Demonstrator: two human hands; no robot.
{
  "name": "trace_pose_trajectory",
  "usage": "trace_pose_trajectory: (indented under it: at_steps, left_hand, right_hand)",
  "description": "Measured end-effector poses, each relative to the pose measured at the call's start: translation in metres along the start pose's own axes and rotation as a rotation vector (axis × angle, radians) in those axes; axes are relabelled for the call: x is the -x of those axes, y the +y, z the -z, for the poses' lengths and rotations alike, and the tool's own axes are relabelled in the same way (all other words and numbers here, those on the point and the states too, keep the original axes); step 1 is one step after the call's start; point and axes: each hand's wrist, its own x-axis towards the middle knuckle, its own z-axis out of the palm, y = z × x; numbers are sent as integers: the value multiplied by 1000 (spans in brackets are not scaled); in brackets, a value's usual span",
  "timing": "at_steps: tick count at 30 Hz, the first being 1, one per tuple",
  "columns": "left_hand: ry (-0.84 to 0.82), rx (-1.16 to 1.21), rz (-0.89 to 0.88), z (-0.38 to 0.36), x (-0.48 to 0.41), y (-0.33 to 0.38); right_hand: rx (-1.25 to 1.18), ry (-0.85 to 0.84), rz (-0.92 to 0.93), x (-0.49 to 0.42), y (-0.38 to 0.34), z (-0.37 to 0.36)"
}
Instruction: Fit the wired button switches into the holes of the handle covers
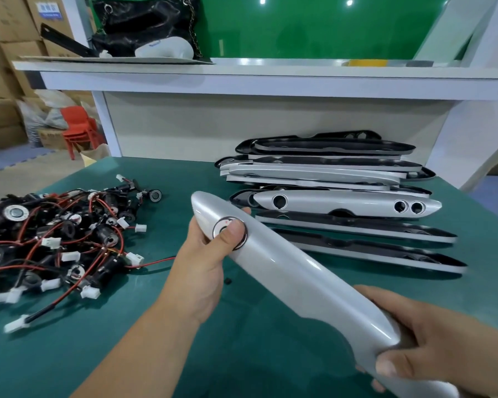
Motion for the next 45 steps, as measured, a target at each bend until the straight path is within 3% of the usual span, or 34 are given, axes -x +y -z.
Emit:
trace_pose_trajectory:
  at_steps: [3,7,10,13,18,23,27,34,38,43,45]
  left_hand:
    - [75,40,-6,-6,3,-7]
    - [5,149,-74,-10,4,-12]
    - [-14,41,-113,-13,6,-16]
    - [8,2,-101,-14,6,-20]
    - [-63,96,-52,-10,4,-23]
    - [-81,186,-38,-9,2,-19]
    - [-58,166,-17,-6,-1,-19]
    - [-71,-70,-38,1,-1,-21]
    - [-40,-90,-57,4,-5,-16]
    - [-70,-105,24,11,-10,-12]
    - [-88,-89,67,15,-11,-11]
  right_hand:
    - [336,259,24,2,-7,0]
    - [532,658,-14,-2,-8,2]
    - [657,787,-10,-16,-14,-3]
    - [671,866,172,-36,-37,-23]
    - [604,794,453,-72,-90,-54]
    - [545,841,420,-97,-100,-52]
    - [530,730,432,-95,-85,-45]
    - [495,956,480,-103,-75,-53]
    - [521,937,422,-98,-72,-52]
    - [593,801,60,-94,-69,-45]
    - [591,768,15,-94,-68,-43]
